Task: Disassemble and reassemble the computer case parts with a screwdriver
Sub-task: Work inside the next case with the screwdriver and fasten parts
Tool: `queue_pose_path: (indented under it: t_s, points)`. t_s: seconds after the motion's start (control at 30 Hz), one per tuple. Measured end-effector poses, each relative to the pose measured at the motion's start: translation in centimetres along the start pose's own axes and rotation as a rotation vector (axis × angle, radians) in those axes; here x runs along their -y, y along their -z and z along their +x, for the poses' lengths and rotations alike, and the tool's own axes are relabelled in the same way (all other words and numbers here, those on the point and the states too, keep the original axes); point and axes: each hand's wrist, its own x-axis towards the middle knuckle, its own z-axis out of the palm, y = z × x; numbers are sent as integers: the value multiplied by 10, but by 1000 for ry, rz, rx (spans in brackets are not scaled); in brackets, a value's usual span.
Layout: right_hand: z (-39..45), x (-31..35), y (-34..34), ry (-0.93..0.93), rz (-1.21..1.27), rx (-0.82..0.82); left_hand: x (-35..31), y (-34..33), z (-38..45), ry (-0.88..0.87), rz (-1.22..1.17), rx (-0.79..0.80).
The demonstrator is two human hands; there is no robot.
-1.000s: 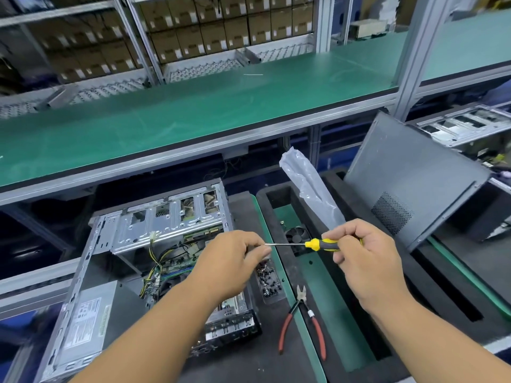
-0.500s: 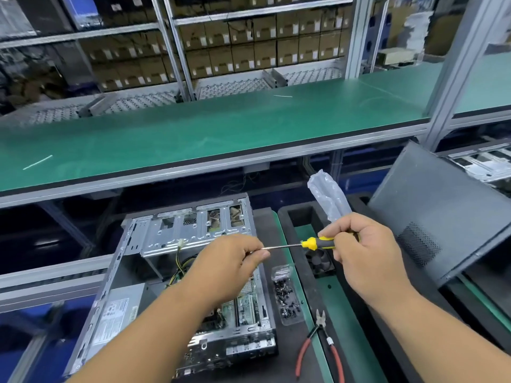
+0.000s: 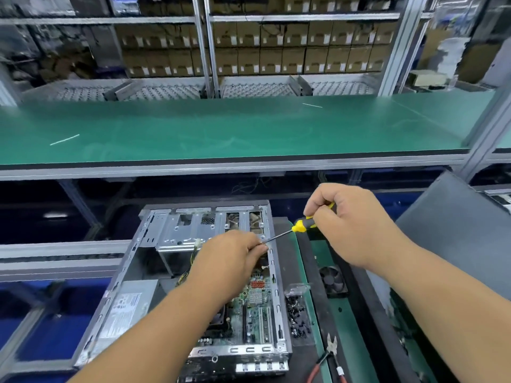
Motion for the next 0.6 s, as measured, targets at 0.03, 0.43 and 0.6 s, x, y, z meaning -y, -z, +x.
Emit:
queue_pose_path:
  t_s: [0.03, 0.43, 0.6]
  points:
    - [4, 2, -2, -3, -26, 18, 2, -3, -1, 15, 9, -7]
    - [66, 19, -34, 120, -179, 179, 29, -27, 10, 233, -159, -41]
    - [91, 19, -45, 130, -326, 233, 38, -48, 11, 692, -895, -112]
